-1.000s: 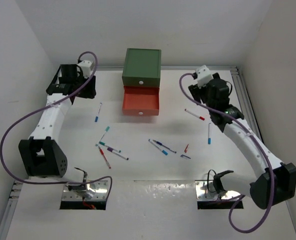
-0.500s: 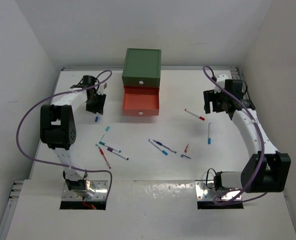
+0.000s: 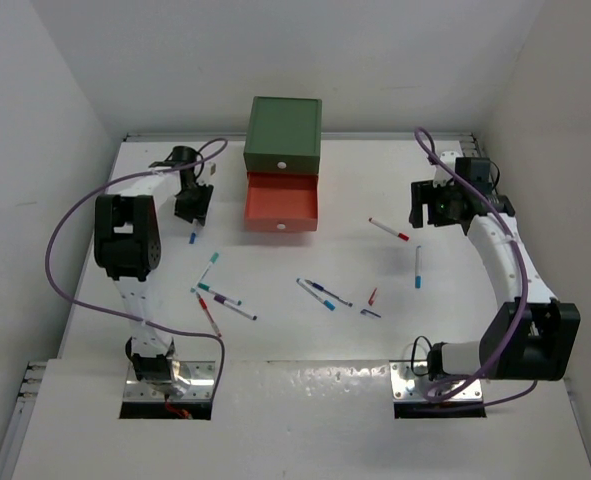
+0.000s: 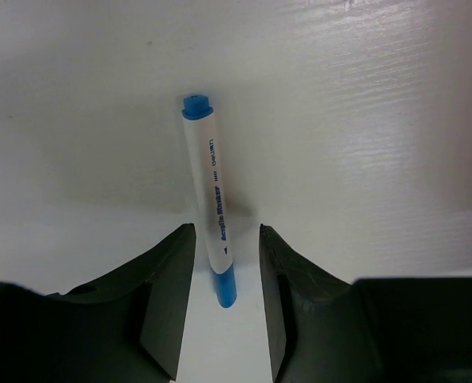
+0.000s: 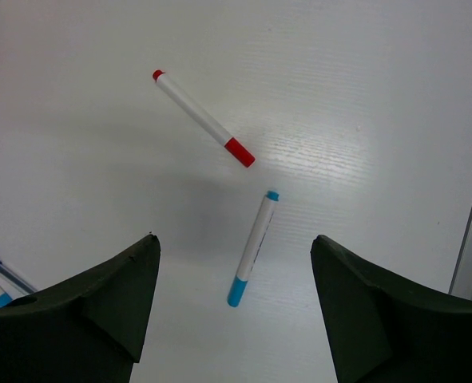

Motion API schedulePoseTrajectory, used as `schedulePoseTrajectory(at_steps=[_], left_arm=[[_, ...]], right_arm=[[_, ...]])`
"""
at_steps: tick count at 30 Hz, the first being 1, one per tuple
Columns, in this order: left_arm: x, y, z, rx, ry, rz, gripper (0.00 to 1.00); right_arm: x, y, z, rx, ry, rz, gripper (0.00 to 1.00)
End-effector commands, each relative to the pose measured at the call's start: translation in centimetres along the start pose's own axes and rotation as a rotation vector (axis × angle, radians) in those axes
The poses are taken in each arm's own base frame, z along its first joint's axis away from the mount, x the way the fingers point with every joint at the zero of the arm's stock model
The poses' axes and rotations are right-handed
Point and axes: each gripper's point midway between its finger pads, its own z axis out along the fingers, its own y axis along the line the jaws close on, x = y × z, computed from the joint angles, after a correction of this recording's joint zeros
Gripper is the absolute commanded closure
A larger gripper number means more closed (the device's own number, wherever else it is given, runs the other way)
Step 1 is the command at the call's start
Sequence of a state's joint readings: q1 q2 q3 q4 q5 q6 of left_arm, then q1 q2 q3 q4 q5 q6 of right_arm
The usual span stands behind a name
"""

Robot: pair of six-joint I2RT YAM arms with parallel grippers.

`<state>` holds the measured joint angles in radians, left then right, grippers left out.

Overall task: Sort the stationery into containers
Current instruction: Pick up the pen from the center of the board.

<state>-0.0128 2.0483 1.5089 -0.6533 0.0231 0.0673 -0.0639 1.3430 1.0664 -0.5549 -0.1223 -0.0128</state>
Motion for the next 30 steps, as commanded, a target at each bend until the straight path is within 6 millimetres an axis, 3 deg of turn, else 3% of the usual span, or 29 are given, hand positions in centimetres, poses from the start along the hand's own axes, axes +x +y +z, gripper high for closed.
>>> schedulePoseTrajectory(at_steps=[1, 8, 13, 17, 24, 27, 30], left_arm=[[-0.8, 0.9, -0.3, -0.023, -0.002, 0.005, 0.56], [0.9, 0.4, 1.1, 0.020, 0.087, 0.024, 0.56], [3.4, 1.0, 1.9, 0.046, 0.157, 0.014, 0.58], [5.8, 0.7, 2.8, 0.080, 0.235, 0.031, 0.71], [8.0, 1.6, 2.5, 0.028, 0.251, 0.070, 0.89], [8.2, 1.4, 1.8, 0.057, 0.233, 0.105, 0.95], [5.8, 1.9, -0.6, 0.065, 0.144, 0.153, 1.00]], right_arm=[[-1.5, 0.3, -0.3, -0.016, -0.038, 0.034, 0.25], [-1.8, 0.2, -0.3, -0.020, -0.035, 0.034, 0.26], [-1.6, 0.2, -0.3, -0.024, -0.032, 0.048, 0.26], [-1.5, 0.6, -0.5, -0.043, -0.036, 0.050, 0.27], [-1.4, 0.9, -1.1, -0.056, -0.043, 0.048, 0.28], [-1.3, 1.2, -1.4, -0.066, -0.050, 0.051, 0.28], [-1.0, 1.6, -1.6, -0.080, -0.051, 0.059, 0.29]])
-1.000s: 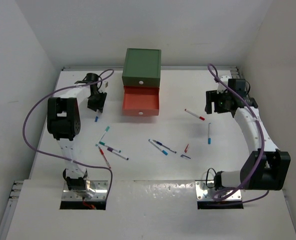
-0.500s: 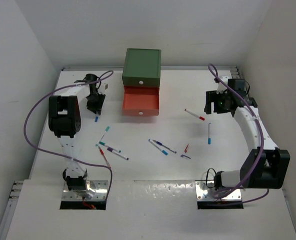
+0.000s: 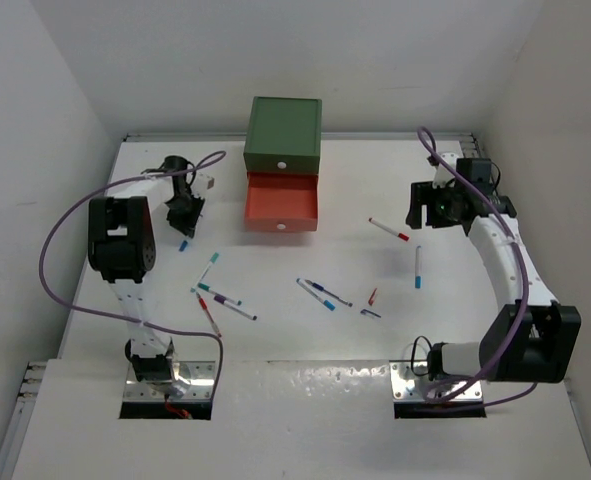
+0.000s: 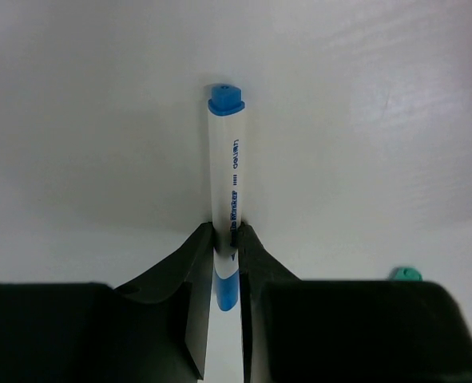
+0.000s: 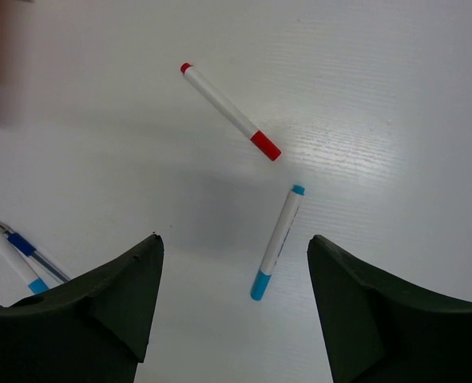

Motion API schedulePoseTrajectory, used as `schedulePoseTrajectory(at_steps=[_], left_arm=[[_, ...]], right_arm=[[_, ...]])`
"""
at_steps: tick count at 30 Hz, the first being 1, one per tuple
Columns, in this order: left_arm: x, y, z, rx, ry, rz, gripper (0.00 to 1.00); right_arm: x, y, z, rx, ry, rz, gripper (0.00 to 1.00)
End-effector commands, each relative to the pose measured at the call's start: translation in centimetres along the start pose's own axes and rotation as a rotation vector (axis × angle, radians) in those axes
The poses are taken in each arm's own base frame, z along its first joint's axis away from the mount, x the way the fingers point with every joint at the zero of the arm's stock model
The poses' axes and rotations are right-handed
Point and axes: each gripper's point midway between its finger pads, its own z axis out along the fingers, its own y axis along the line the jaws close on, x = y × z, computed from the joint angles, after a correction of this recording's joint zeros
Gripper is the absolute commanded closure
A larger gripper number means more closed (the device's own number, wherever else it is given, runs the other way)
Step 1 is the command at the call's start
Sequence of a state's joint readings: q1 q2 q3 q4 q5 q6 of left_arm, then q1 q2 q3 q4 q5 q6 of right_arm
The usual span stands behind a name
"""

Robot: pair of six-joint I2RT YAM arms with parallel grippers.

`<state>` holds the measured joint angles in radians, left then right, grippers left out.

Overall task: Sort the stationery into containers
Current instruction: Pick up the pen from the center of the board.

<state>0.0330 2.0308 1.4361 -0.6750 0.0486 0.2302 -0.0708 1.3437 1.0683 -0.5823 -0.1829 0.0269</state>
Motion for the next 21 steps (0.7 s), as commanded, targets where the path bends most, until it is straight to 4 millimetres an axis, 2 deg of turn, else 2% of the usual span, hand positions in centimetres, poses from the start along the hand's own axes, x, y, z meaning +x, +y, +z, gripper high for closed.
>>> schedulePoseTrajectory(at_steps=[1, 3, 4, 6, 8, 9, 11, 12, 13, 14, 15, 16, 17, 18, 20, 21], left_arm=[[1.7, -0.2, -2.2, 0.061, 0.031, 0.056, 1.00], [-0.7, -0.4, -4.9, 0.106, -0.068, 0.088, 1.00], [-2.0, -0.5, -7.4, 0.127, -0.144, 0.128, 1.00], [-5.0, -1.8, -11.0, 0.163, -0.273, 0.200, 1.00], [-6.8, -3.3, -14.8, 0.171, -0.358, 0.319, 1.00], [-8.3, -4.1, -16.9, 0.174, -0.412, 0.377, 1.00], [-9.8, -7.5, -19.8, 0.167, -0.495, 0.538, 1.00], [-10.2, -8.3, -21.4, 0.145, -0.541, 0.623, 1.00], [-10.6, -9.0, -22.0, 0.129, -0.562, 0.666, 1.00], [-10.8, -11.1, -22.7, 0.141, -0.586, 0.733, 1.00], [-10.9, -11.9, -23.6, 0.132, -0.610, 0.801, 1.00], [-10.9, -12.9, -23.9, 0.133, -0.621, 0.845, 1.00], [-10.8, -15.1, -24.1, 0.159, -0.632, 0.911, 1.00], [-10.7, -15.9, -24.3, 0.152, -0.642, 0.965, 1.00], [-10.4, -18.6, -23.8, 0.165, -0.639, 1.051, 1.00], [-10.5, -19.0, -22.7, 0.153, -0.608, 1.084, 1.00]], right_arm=[[-1.0, 0.7, -1.5, -0.026, -0.063, 0.008, 0.29], [-0.8, 1.0, -1.5, -0.037, -0.066, 0.012, 0.29], [-0.3, 1.0, -1.5, -0.036, -0.064, 0.015, 0.29], [-0.2, 1.1, -1.5, -0.042, -0.072, 0.017, 0.29], [0.1, 1.0, -1.4, -0.042, -0.069, 0.025, 0.30], [0.2, 0.9, -1.4, -0.039, -0.069, 0.033, 0.30], [0.5, 0.8, -1.3, -0.044, -0.062, 0.049, 0.31], [0.6, 0.7, -1.3, -0.047, -0.058, 0.056, 0.31], [0.6, 0.8, -1.2, -0.056, -0.051, 0.065, 0.32], [0.7, 0.6, -1.2, -0.055, -0.049, 0.071, 0.32], [0.6, 0.5, -1.2, -0.057, -0.048, 0.077, 0.32], [0.6, 0.5, -1.1, -0.064, -0.045, 0.083, 0.32], [0.6, 0.4, -1.0, -0.063, -0.044, 0.089, 0.32], [0.6, 0.3, -1.0, -0.064, -0.042, 0.092, 0.32], [0.8, 0.3, -0.7, -0.072, -0.034, 0.097, 0.32], [0.6, 0.2, -0.6, -0.073, -0.037, 0.093, 0.32]])
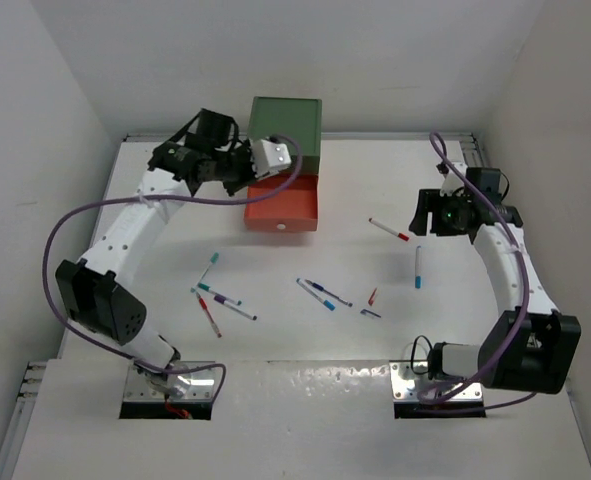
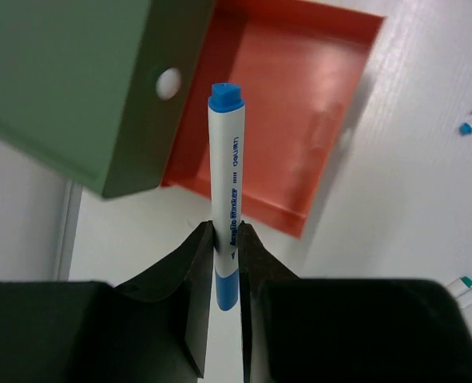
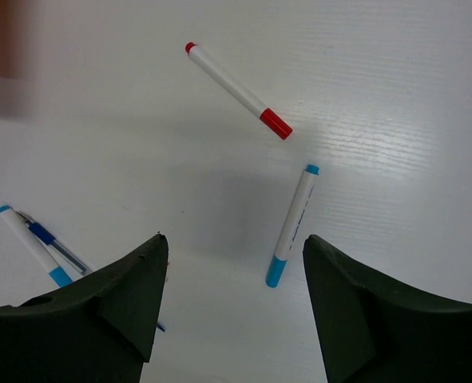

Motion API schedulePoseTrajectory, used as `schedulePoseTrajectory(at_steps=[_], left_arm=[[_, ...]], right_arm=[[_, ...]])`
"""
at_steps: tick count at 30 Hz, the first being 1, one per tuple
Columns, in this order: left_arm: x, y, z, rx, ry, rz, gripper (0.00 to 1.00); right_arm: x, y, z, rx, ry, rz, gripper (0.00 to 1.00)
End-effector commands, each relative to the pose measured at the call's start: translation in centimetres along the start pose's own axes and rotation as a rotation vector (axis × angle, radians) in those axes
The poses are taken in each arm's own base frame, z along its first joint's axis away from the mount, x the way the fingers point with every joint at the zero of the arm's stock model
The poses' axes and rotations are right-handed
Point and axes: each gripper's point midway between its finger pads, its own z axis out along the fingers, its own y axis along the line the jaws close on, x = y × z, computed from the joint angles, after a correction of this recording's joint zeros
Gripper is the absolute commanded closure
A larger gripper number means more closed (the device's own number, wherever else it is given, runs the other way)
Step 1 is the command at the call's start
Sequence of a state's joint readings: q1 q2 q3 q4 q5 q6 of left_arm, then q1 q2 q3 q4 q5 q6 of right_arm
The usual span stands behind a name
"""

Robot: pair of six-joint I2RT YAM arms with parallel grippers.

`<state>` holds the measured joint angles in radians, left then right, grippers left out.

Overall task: Sort the stationery into containers
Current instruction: Pick up the pen from the center of the board, then place the pen in the drawer.

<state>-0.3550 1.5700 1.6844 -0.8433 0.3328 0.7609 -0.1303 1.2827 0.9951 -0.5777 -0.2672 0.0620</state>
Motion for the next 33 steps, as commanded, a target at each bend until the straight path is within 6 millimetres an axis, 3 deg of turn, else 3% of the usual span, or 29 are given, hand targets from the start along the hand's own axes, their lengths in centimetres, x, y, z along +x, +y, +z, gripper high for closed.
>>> schedulePoseTrajectory(at_steps=[1, 7, 12, 16, 27, 30, 33], left_arm=[[0.4, -2.6, 2.9, 0.092, 0.057, 0.155, 1.00], [0.9, -4.3, 7.4, 0.168, 0.116, 0.258, 0.97], [1.3, -3.7, 10.3, 0.172, 0.139, 0.306, 0.95], [2.0, -3.0, 11.7, 0.182, 0.163, 0.328, 0.83], [0.8, -0.5, 12.7, 0.113, 0.140, 0.292, 0.59], [0.3, -0.1, 12.6, 0.101, 0.126, 0.279, 0.58], [-1.9, 1.1, 11.2, 0.063, 0.068, 0.239, 0.58]], right_arm=[[-1.0, 0.2, 0.4, -0.027, -0.020, 0.014, 0.32], [-1.6, -0.5, 1.4, -0.017, 0.005, 0.003, 0.33], [-1.7, -1.1, 3.0, -0.014, 0.045, 0.003, 0.35], [-1.7, -0.9, 4.7, -0.021, 0.082, -0.016, 0.37], [-1.2, 0.0, 10.3, -0.022, 0.220, -0.146, 0.38], [-0.7, 1.2, 11.4, -0.040, 0.247, -0.176, 0.38], [-0.3, 1.6, 12.3, -0.047, 0.266, -0.216, 0.39]])
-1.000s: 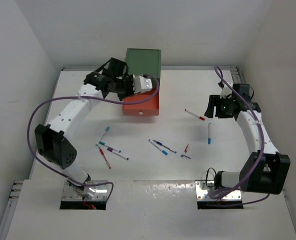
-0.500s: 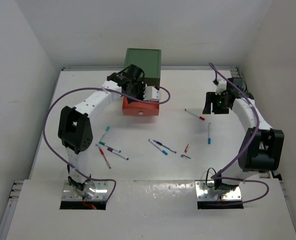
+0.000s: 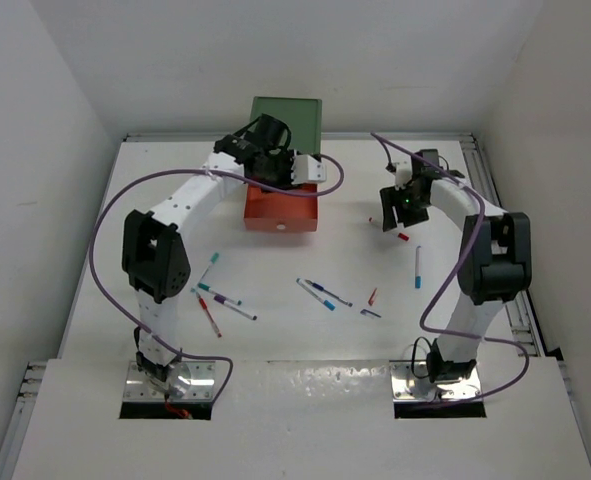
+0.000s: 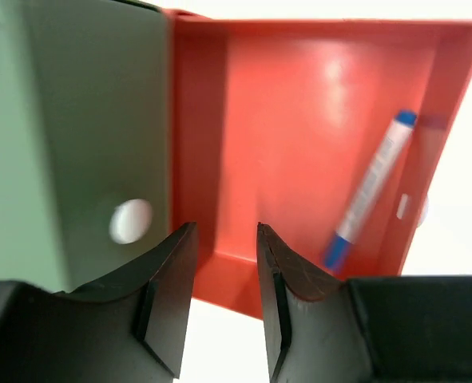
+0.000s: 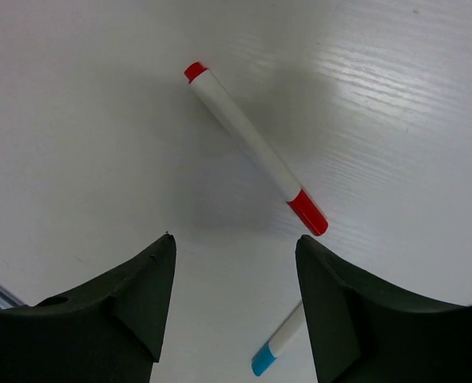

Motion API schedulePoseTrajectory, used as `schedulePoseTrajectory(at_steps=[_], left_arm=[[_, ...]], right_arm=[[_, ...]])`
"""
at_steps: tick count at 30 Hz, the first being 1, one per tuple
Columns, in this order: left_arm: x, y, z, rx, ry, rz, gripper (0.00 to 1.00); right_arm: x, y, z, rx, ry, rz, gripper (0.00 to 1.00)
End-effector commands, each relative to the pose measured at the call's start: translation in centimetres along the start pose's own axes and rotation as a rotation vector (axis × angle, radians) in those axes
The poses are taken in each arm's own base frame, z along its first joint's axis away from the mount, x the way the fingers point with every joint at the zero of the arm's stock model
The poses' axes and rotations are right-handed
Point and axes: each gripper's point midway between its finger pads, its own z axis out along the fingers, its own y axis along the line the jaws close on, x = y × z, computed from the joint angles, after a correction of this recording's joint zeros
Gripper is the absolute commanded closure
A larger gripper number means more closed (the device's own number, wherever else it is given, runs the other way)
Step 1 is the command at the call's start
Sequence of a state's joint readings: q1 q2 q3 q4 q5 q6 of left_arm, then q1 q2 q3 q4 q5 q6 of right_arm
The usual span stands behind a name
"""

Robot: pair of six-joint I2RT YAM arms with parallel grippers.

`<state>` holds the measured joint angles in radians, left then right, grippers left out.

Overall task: Sort the stationery into containers
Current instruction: Place the pen in the drawer, then pick up the pen from the center of the board.

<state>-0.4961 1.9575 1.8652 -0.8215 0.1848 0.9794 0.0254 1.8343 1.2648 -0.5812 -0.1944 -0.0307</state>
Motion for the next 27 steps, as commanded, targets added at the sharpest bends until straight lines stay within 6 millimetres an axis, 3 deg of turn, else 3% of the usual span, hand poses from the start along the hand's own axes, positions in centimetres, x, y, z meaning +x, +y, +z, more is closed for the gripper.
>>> schedulePoseTrajectory(at_steps=[1, 6, 13, 17, 21, 27], left_arm=[[-2.9, 3.0, -3.1, -0.088, -0.108, -0.042, 0.58], [-4.7, 3.6, -6.3, -0.117, -0.174, -0.103, 0.58], [-6.2, 2.7, -9.3, -0.102, -0.253, -0.167, 0.58], [-6.8, 2.4, -10.9, -0.110, -0.283, -0.183, 0.58], [-6.3, 2.3, -11.4, -0.115, -0.289, -0.218, 0.58], [-5.5, 2.3, -11.6, -0.100, -0.309, -0.280, 0.58]], right_arm=[[-1.8, 0.1, 0.3, 0.023, -0.024, -0.089, 0.39], [-1.7, 0.3, 1.6, 0.035, 0.032, -0.154, 0.44], [-4.0, -1.4, 3.1, 0.085, 0.065, -0.232, 0.52], [-3.6, -1.6, 4.1, 0.077, 0.134, -0.267, 0.54], [-2.5, -1.7, 5.2, 0.070, 0.197, -0.303, 0.56], [-2.0, -1.2, 5.1, 0.050, 0.201, -0.302, 0.57]])
